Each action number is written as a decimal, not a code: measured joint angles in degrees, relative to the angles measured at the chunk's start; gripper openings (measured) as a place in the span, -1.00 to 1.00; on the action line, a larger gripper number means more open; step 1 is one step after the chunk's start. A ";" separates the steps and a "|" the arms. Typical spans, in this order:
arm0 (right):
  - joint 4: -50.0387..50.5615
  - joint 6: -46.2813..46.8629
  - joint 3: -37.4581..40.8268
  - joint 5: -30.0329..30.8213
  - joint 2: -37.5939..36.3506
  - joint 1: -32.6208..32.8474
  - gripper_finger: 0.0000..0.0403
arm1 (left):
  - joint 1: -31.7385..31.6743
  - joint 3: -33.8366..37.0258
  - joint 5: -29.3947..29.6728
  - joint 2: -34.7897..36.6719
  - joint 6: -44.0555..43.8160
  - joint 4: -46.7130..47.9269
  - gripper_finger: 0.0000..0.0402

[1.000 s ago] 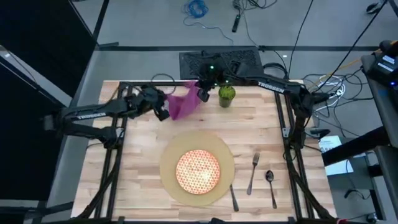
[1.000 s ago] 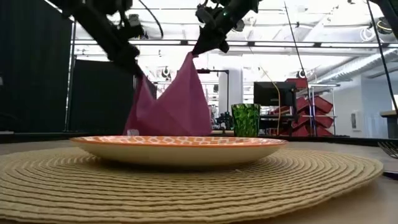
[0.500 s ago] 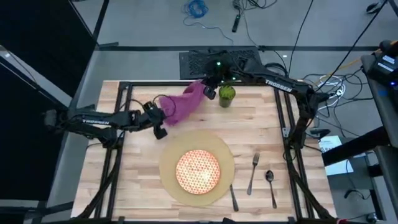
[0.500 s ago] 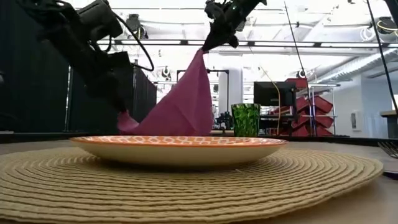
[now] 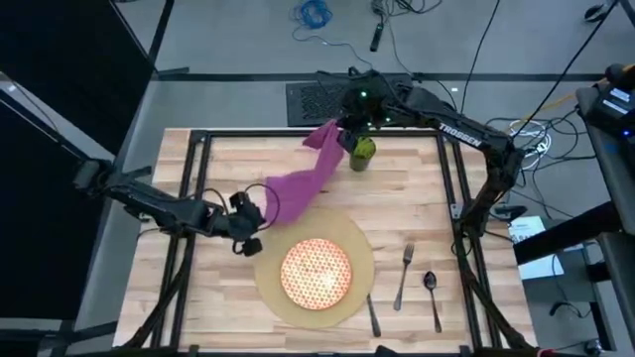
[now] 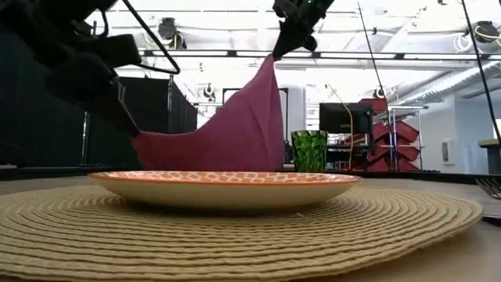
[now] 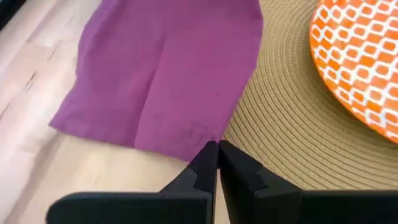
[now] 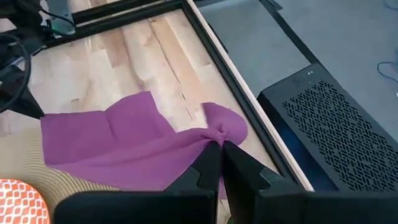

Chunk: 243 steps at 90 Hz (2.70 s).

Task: Set table place
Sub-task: Fold the purple table napkin

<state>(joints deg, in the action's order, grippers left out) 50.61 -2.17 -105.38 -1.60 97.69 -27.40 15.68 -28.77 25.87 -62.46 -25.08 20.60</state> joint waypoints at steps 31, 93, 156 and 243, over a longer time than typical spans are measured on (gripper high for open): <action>-2.80 0.37 0.00 -0.86 1.02 -1.62 -1.00 | -15.06 -2.95 6.62 0.02 18.77 0.45 -1.00; -3.93 -1.39 -11.68 -10.25 14.59 -4.47 -1.00 | -45.95 -3.37 -16.66 4.44 36.96 -4.79 -1.00; 13.26 -2.12 -11.67 -8.38 10.69 -2.05 -1.00 | -18.74 2.36 -12.30 7.13 13.93 8.39 -1.00; 7.30 2.82 -9.90 -6.93 10.53 5.14 -1.00 | -10.61 5.62 -3.27 6.93 12.22 -0.89 -0.19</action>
<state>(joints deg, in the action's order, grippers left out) 57.91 0.64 -115.28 -8.54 108.22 -22.26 5.07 -23.16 22.60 -55.52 -12.86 19.71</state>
